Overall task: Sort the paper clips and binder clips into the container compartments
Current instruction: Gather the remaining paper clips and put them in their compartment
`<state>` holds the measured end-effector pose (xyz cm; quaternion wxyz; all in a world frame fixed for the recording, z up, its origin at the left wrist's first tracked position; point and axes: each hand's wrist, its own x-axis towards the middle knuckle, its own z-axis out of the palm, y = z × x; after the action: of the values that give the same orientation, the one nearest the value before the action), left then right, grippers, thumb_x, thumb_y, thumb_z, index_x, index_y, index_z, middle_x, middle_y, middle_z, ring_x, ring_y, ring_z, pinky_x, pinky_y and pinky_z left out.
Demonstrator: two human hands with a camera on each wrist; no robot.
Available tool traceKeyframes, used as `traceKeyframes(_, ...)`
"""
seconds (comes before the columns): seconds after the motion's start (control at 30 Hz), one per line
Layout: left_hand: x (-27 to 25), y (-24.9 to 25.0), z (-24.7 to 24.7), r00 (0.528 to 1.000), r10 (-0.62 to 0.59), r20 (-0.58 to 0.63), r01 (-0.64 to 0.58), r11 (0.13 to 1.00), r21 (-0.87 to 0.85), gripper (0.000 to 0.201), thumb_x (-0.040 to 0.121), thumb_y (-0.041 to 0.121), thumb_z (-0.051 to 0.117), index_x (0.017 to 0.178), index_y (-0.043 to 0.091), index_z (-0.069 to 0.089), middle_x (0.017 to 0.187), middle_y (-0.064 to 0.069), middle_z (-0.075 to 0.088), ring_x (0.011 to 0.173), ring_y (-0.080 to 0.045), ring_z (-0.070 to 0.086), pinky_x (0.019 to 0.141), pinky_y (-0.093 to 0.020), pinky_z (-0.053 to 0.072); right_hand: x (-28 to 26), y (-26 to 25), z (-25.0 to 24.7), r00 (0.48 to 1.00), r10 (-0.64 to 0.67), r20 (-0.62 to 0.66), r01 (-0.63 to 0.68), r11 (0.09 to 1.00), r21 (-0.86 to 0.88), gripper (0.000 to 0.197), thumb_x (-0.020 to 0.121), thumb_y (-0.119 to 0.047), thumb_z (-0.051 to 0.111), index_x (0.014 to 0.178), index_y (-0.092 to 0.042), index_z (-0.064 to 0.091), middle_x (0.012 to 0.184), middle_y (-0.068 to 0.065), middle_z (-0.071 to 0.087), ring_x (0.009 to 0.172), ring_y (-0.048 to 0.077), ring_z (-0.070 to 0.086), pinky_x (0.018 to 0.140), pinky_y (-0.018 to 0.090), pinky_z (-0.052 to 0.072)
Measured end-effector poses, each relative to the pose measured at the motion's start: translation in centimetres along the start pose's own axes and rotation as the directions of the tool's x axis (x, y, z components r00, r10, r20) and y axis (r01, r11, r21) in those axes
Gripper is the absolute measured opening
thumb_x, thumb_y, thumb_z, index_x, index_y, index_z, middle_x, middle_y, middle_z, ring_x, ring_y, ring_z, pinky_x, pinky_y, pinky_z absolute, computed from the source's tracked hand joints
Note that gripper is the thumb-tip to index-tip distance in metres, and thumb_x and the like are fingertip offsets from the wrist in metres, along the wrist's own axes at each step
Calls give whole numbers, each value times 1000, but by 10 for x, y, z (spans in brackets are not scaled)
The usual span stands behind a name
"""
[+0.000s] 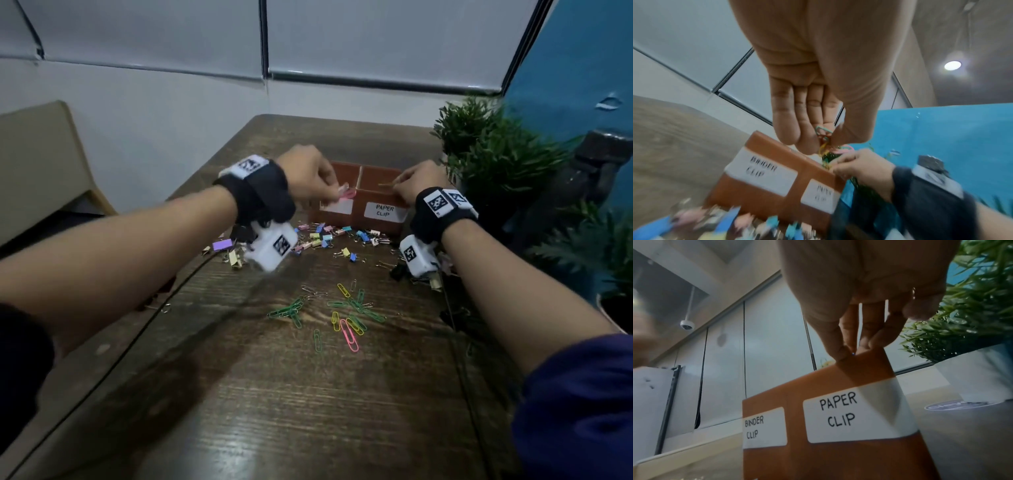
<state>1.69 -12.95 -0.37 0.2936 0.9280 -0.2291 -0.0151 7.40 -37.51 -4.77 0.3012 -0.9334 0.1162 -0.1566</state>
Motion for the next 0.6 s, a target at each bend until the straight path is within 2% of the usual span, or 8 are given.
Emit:
traceKeyframes(0.07, 32, 14, -4, 994, -26, -107, 25, 1000, -7, 10, 80, 22, 77, 84, 12, 76, 74, 1, 74, 70, -12, 72, 65, -25, 60, -2, 3, -2, 1000, 0, -5, 0, 1000, 25, 14, 82, -16, 75, 86, -29, 78, 100, -3, 75, 89, 18, 70, 83, 37, 60)
traceKeyframes(0.17, 79, 37, 6, 977, -59, -203, 72, 996, 60, 17, 74, 28, 76, 80, 13, 78, 71, 0, 73, 66, -12, 67, 66, -28, 60, -10, 10, -8, 998, 10, -58, -6, 998, 70, 33, 82, -3, 64, 95, -30, 78, 106, -2, 75, 97, 16, 69, 91, 35, 57)
traceKeyframes(0.23, 110, 39, 18, 979, -97, -177, 120, 985, 127, 22, 66, 32, 78, 76, 13, 78, 68, 2, 72, 62, -11, 65, 63, -31, 61, -24, 14, -16, 998, -15, -54, 20, 994, 104, 37, 84, 3, 57, 99, -25, 78, 108, 0, 74, 102, 17, 67, 97, 33, 53)
traceKeyframes(0.3, 152, 21, 37, 989, -132, -73, 146, 960, 241, 32, 53, 42, 83, 72, 16, 77, 66, 2, 73, 57, -12, 69, 59, -38, 62, -43, 16, -25, 999, -39, -29, 43, 986, 161, 30, 87, 0, 59, 95, -22, 77, 104, -1, 74, 100, 15, 67, 97, 31, 52)
traceKeyframes(0.33, 174, 8, 50, 991, -130, -30, 133, 951, 278, 37, 48, 45, 83, 72, 18, 77, 66, 2, 73, 55, -14, 70, 58, -41, 61, -54, 16, -29, 999, -48, -7, 49, 983, 175, 23, 88, -5, 62, 92, -23, 77, 99, -3, 73, 96, 13, 66, 94, 29, 52)
traceKeyframes(0.4, 180, 2, 65, 994, -113, -13, 111, 943, 314, 40, 50, 47, 78, 75, 16, 77, 66, 2, 73, 56, -17, 70, 62, -42, 62, -76, 17, -35, 993, -55, 103, 33, 977, 209, 10, 87, -14, 70, 85, -23, 74, 87, -4, 71, 81, 11, 65, 83, 29, 55)
traceKeyframes(0.5, 116, 30, 59, 996, 8, -91, 23, 940, 339, 32, 69, 44, 71, 88, 19, 77, 80, 2, 74, 73, -20, 70, 75, -36, 60, -116, 19, -37, 940, -61, 336, -67, 931, 358, 4, 87, -15, 72, 84, -17, 71, 81, 7, 70, 66, 17, 64, 58, 33, 57)
traceKeyframes(0.6, 58, 37, 49, 980, 152, -127, -104, 940, 325, 24, 83, 43, 68, 96, 24, 75, 90, 8, 70, 83, -14, 65, 76, -27, 51, -158, 22, -32, 853, -69, 517, -245, 821, 515, 2, 90, -10, 68, 90, -10, 67, 75, 7, 65, 60, 15, 64, 45, 23, 51)
